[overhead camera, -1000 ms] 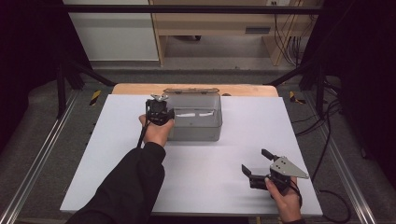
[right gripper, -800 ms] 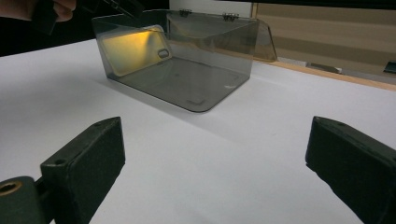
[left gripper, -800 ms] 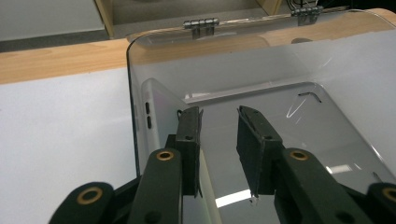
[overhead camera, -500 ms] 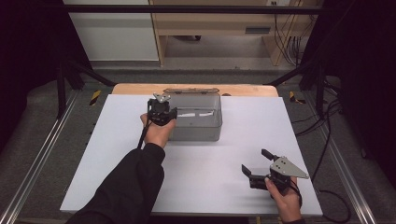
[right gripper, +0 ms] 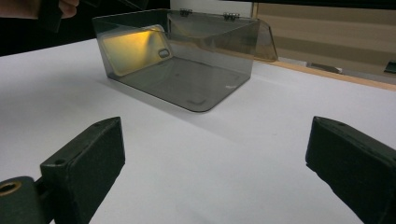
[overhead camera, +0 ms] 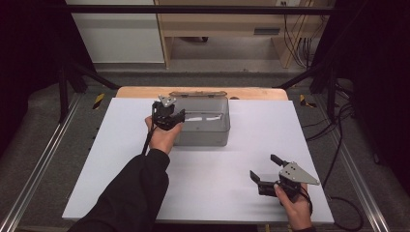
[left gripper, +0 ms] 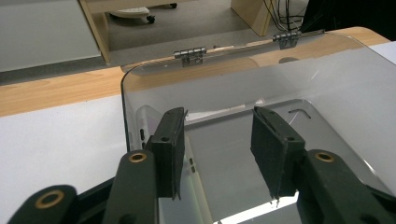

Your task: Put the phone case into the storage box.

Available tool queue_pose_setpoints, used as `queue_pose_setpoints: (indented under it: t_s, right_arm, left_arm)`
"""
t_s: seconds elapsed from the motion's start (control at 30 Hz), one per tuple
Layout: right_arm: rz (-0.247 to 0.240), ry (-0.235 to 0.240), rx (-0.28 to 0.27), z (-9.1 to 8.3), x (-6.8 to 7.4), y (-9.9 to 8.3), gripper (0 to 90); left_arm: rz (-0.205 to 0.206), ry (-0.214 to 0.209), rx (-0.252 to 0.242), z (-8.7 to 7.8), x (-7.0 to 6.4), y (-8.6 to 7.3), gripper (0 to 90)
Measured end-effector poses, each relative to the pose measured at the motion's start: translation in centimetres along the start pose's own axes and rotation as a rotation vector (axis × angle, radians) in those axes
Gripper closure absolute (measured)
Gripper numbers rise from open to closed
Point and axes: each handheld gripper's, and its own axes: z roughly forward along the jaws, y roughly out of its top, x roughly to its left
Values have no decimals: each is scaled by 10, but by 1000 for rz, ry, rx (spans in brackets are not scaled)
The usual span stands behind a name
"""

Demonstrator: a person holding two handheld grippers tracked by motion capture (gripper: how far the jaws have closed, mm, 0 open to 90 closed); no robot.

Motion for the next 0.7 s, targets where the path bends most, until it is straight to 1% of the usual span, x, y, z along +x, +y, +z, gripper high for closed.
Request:
queue_pose_setpoints:
  t_s: [0.27,0.57,0.7]
  right_arm:
    - [0,2,0,0,0,0,49]
    - [-5,1,-1,0,0,0,48]
    - [-5,2,2,1,0,0,46]
  left_arm:
    - [10,-5,-23,-1,-2,0,460]
    - [25,-27,-64,-3,-4,1,423]
    - [23,-34,-79,-3,-4,2,393]
